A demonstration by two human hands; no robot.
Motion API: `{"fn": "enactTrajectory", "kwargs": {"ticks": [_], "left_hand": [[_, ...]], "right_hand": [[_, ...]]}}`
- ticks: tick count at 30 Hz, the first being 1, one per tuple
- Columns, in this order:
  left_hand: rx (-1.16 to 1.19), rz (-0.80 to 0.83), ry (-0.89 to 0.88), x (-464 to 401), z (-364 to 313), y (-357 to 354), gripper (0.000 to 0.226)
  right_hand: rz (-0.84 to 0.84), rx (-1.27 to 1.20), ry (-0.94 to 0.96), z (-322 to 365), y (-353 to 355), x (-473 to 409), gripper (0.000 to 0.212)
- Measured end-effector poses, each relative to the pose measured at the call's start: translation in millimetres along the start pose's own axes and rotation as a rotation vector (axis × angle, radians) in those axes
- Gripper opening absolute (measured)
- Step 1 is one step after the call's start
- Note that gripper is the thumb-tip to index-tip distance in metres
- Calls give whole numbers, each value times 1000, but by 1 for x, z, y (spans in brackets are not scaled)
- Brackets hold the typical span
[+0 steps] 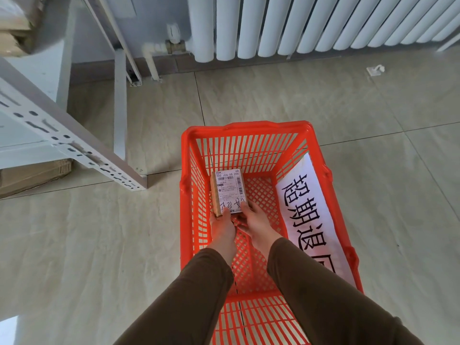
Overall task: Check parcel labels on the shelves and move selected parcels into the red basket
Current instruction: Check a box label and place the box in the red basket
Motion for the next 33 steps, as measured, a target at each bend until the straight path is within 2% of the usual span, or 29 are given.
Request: {"fn": "enactTrajectory", "kwargs": {"ticks": [3,8,17,21,24,26,28,33], "left_hand": [[-6,-43,15,-1,-4,1,77],[-54,-139,-6,8,-13,6,54],[-81,-116,10,29,-27,9,55],[-154,-72,-55,65,-43,15,55],[-199,-8,-86,104,-59,28,55],[-213,-22,-88,133,-74,41,61],[-227,22,-136,172,-95,51,49],[-85,130,-147,309,-181,79,43]], "right_hand": [[14,-19,-14,-4,-5,-1,32],[38,-16,-7,-7,-9,-3,32],[41,36,-19,3,-7,15,32],[-29,83,-2,24,-2,49,33],[-60,124,-24,49,-1,93,41],[-68,144,-28,73,-1,130,35],[-62,150,-16,102,-1,170,31],[15,197,29,192,-16,275,17]]}}
Point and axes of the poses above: each hand's wrist, its own x-axis away from the middle knuckle, its own y-axis out of the back of the hand, z = x × y, the point moved 1 cm from there along -x, towards the middle knuckle, and after that the axes turned 6 degrees about -z, right-handed, at the moved point
